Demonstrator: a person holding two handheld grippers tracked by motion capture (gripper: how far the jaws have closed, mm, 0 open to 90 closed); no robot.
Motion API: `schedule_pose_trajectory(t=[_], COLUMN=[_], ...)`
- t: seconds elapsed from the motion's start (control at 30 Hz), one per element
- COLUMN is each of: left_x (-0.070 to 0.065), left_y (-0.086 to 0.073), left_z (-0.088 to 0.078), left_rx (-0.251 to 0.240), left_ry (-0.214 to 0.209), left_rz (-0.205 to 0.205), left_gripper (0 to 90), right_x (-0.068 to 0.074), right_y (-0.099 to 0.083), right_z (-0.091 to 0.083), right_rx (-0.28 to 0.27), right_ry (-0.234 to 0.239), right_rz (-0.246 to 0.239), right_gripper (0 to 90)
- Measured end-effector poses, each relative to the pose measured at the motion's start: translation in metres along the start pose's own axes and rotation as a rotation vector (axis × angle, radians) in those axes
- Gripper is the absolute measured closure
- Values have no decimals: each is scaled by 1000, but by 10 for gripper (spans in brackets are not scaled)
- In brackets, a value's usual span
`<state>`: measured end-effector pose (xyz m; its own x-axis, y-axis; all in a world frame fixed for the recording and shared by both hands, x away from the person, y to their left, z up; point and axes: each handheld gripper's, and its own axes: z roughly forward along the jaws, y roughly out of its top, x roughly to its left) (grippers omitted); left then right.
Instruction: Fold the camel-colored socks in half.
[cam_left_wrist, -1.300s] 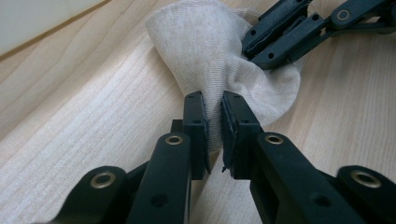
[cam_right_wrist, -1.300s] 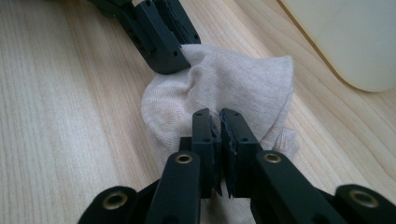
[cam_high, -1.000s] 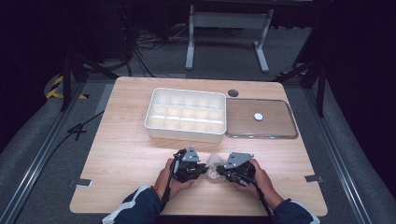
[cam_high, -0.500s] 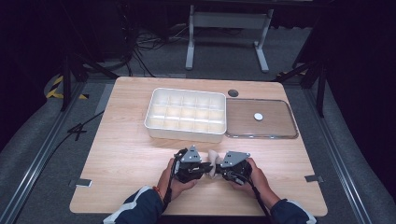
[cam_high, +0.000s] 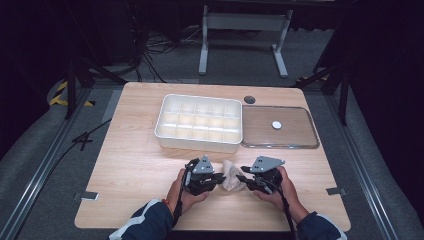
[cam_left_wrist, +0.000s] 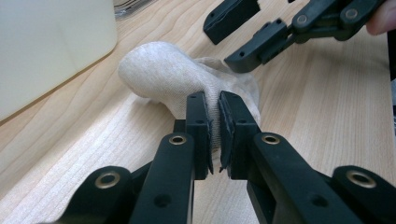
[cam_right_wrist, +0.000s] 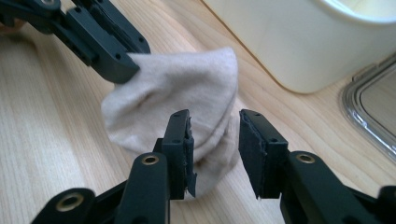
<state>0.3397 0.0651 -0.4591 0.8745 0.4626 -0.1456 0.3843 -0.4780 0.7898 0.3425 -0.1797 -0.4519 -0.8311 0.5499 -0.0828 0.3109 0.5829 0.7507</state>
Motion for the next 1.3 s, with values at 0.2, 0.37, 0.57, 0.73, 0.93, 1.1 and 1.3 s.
schedule_pose_trajectory(t=[0.2,0.37,0.57,0.73,0.93,1.1,1.3], left_x=[-3,-8,-12,-9,-9,-12,-15], left_y=[2,7,9,8,9,10,14], left_z=[3,9,11,9,11,13,16], left_rx=[-16,-22,-4,-7,-7,-9,-16], left_ry=[-14,-15,-3,4,0,2,16], left_rz=[-3,18,41,27,33,34,57], left_gripper=[824,821,821,823,823,821,816], right_x=[3,5,2,-7,-19,-16,-13], right_y=[-2,-4,-4,-1,-9,-14,-14], right_z=[13,19,20,3,-5,7,10], right_rx=[61,69,65,23,99,143,127], right_ry=[13,31,19,23,41,57,72], right_rz=[-19,4,32,70,115,108,108], right_gripper=[626,636,533,521,646,691,729])
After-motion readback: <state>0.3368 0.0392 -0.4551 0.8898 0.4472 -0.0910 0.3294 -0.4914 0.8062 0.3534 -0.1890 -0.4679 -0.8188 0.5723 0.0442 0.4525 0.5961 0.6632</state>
